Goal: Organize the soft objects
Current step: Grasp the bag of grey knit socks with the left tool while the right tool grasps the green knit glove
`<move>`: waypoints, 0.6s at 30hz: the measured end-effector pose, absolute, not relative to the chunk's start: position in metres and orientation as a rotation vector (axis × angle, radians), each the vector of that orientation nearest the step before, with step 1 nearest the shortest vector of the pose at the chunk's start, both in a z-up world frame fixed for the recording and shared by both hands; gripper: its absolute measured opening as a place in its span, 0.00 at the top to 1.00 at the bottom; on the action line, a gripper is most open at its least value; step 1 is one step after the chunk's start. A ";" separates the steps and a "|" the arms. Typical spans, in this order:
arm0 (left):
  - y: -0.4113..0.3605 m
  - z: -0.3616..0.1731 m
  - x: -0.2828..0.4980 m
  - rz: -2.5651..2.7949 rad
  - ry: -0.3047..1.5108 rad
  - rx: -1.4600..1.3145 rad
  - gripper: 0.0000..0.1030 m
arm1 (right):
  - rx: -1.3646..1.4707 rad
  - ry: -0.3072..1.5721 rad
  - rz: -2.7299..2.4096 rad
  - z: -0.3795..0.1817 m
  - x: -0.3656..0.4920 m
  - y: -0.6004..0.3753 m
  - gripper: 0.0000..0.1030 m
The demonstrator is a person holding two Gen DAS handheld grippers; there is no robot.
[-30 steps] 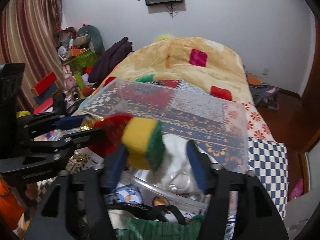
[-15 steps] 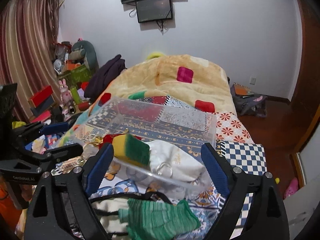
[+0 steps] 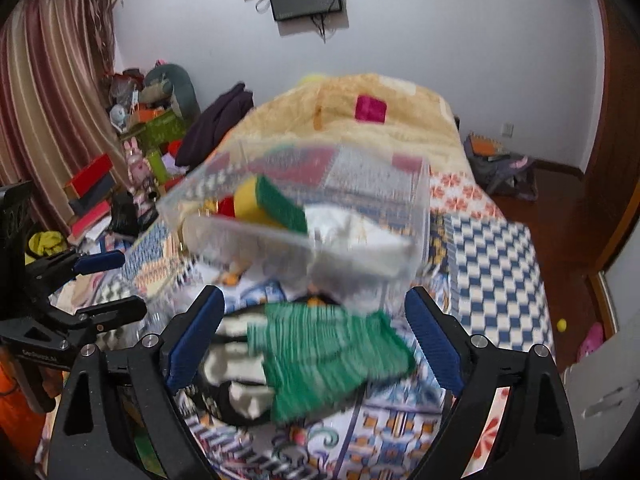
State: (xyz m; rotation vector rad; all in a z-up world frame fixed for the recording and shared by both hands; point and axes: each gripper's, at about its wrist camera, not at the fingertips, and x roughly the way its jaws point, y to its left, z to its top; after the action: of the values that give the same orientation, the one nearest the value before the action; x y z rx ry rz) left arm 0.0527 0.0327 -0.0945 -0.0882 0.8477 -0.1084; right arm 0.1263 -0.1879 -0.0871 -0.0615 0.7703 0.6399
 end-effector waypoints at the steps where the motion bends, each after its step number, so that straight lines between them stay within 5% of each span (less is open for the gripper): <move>1: 0.033 -0.099 0.051 -0.109 0.860 -0.092 0.09 | -0.061 0.786 0.641 -0.092 0.125 -0.189 0.12; 8: 0.024 -0.120 0.043 -0.107 0.894 -0.078 0.11 | -0.083 0.877 0.649 -0.119 0.119 -0.186 0.16; 10: 0.022 -0.123 0.042 -0.114 0.893 -0.076 0.19 | -0.082 0.886 0.656 -0.119 0.119 -0.186 0.30; 18: 0.022 -0.129 0.041 -0.152 0.905 -0.103 0.50 | -0.060 0.919 0.681 -0.126 0.121 -0.189 0.62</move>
State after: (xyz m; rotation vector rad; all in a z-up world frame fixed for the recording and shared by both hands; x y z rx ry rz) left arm 0.0408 0.0219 -0.1288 -0.1028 0.9052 -0.1519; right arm 0.1210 -0.1892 -0.1257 -0.0603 0.9189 0.6813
